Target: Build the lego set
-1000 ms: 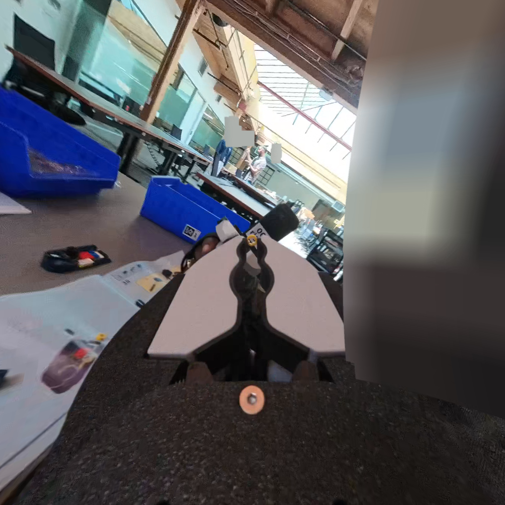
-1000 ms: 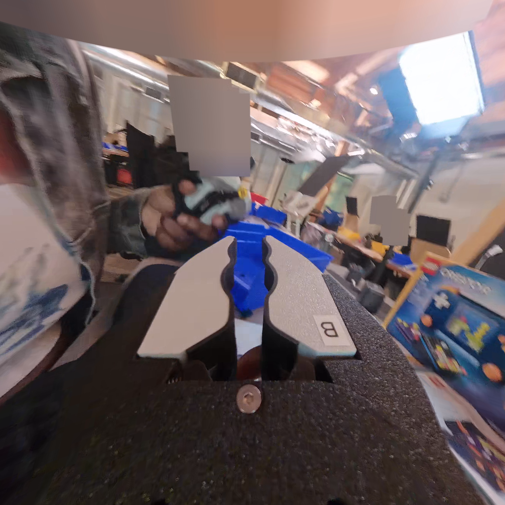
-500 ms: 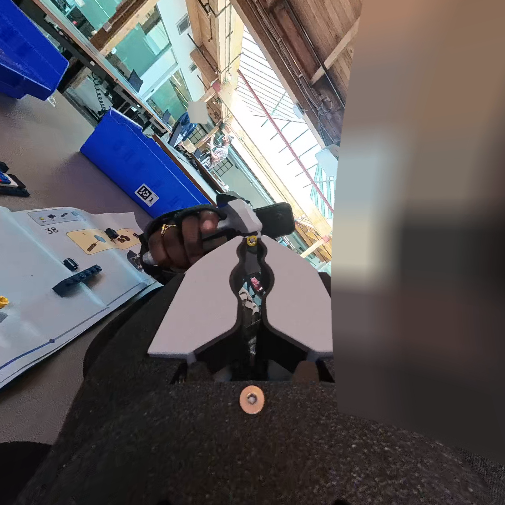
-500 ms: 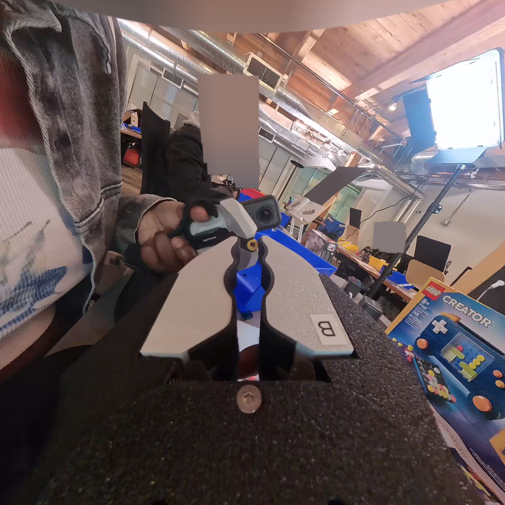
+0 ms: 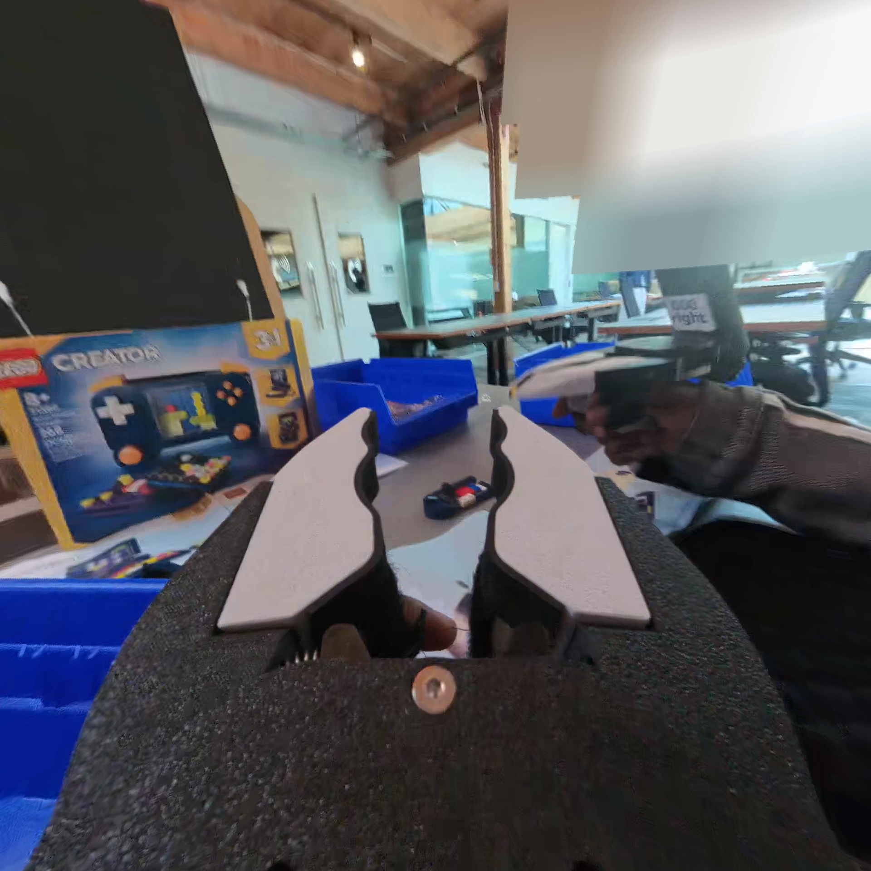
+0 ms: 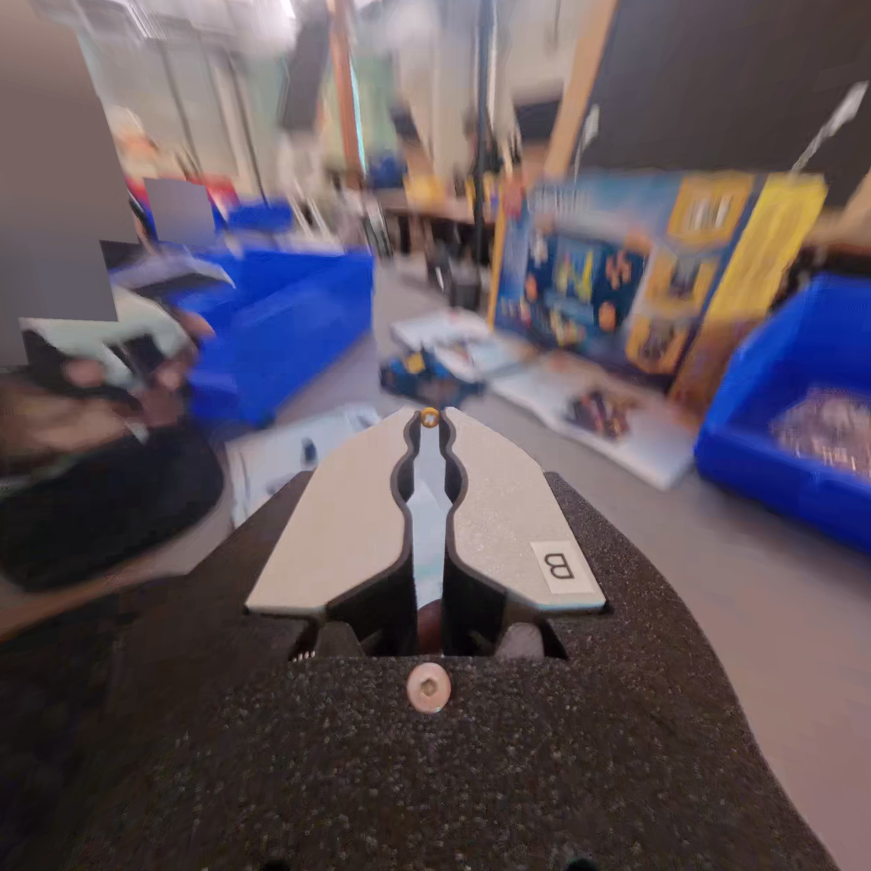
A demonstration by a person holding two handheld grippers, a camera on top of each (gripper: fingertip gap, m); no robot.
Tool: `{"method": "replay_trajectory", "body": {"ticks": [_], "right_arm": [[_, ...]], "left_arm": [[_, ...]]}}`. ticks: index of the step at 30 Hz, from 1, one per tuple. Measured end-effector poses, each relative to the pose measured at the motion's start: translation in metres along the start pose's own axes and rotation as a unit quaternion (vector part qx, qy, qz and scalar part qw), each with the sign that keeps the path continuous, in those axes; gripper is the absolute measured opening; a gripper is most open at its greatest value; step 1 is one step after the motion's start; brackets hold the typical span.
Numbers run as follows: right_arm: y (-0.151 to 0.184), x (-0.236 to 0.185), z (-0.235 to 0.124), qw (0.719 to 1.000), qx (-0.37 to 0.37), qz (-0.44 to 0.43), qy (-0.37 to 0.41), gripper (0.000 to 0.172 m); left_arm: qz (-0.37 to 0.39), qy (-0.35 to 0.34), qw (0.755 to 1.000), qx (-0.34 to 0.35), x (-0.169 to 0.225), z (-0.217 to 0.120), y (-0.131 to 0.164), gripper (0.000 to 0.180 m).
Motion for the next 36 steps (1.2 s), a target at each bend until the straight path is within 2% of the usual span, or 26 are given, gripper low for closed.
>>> {"method": "replay_trajectory", "body": {"ticks": [3, 7, 8, 11, 16, 18, 19, 22, 24, 26, 27, 30, 33, 35, 36], "right_arm": [[0.018, 0.002, 0.011, 0.988, -0.151, 0.002, -0.005, 0.007], [0.028, -0.004, 0.018, 0.976, -0.213, 0.007, -0.051, 0.007], [0.030, -0.004, 0.019, 0.971, -0.234, 0.003, -0.052, 0.012], [0.033, -0.006, 0.021, 0.966, -0.250, -0.006, -0.060, 0.028], [0.029, -0.007, 0.020, 0.971, -0.226, -0.004, -0.076, 0.035], [0.021, -0.006, 0.019, 0.981, -0.183, -0.015, -0.062, 0.041], [0.014, -0.006, 0.017, 0.990, -0.132, -0.026, -0.043, 0.043], [-0.010, -0.003, -0.004, 0.995, 0.086, -0.050, 0.016, 0.041], [-0.019, 0.002, -0.022, 0.970, 0.236, -0.027, 0.052, 0.045], [-0.025, 0.010, -0.040, 0.931, 0.347, 0.012, 0.111, 0.090], [-0.027, 0.012, -0.046, 0.914, 0.386, 0.009, 0.120, 0.102], [-0.031, 0.010, -0.056, 0.890, 0.425, -0.022, 0.162, 0.130], [-0.035, 0.001, -0.056, 0.881, 0.426, -0.088, 0.184, 0.137], [-0.037, -0.005, -0.059, 0.868, 0.442, -0.114, 0.193, 0.137], [-0.037, -0.007, -0.062, 0.858, 0.462, -0.118, 0.193, 0.136]], "left_arm": [[-0.033, 0.045, 0.998, -0.006, 0.002, 0.002, 0.001, 0.053], [-0.063, 0.052, 0.997, -0.001, -0.002, 0.002, 0.005, 0.053], [-0.070, 0.050, 0.996, 0.005, -0.004, 0.002, 0.005, 0.053], [-0.087, 0.050, 0.995, 0.008, -0.006, 0.002, 0.006, 0.052], [-0.085, 0.057, 0.995, 0.007, -0.005, 0.003, 0.007, 0.053], [-0.083, 0.059, 0.995, 0.007, -0.004, 0.003, 0.007, 0.052], [-0.083, 0.060, 0.995, 0.008, -0.004, 0.003, 0.007, 0.052], [-0.082, 0.068, 0.994, 0.015, -0.003, 0.002, 0.006, 0.043], [-0.083, 0.072, 0.994, 0.026, -0.003, 0.001, 0.006, 0.043], [-0.081, 0.076, 0.993, 0.040, -0.002, 0.001, 0.005, 0.049], [-0.074, 0.074, 0.993, 0.050, -0.001, 0.001, 0.006, 0.057], [-0.046, 0.090, 0.992, 0.078, 0.005, 0.003, 0.004, 0.094], [-0.049, 0.117, 0.987, 0.094, 0.012, 0.005, 0.000, 0.132], [-0.049, 0.140, 0.985, 0.093, 0.017, 0.006, -0.001, 0.146], [-0.040, 0.149, 0.984, 0.094, 0.019, 0.005, -0.001, 0.146]]}}
Point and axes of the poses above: each gripper's, where its closed fingertips meet, z out along the fingers, y out of its underside, x = y × z across the jaws, the point moved 10 cm from there along -z, back along the fingers, and after that the axes turned 3 degrees about -y, right-handed, at the moved point
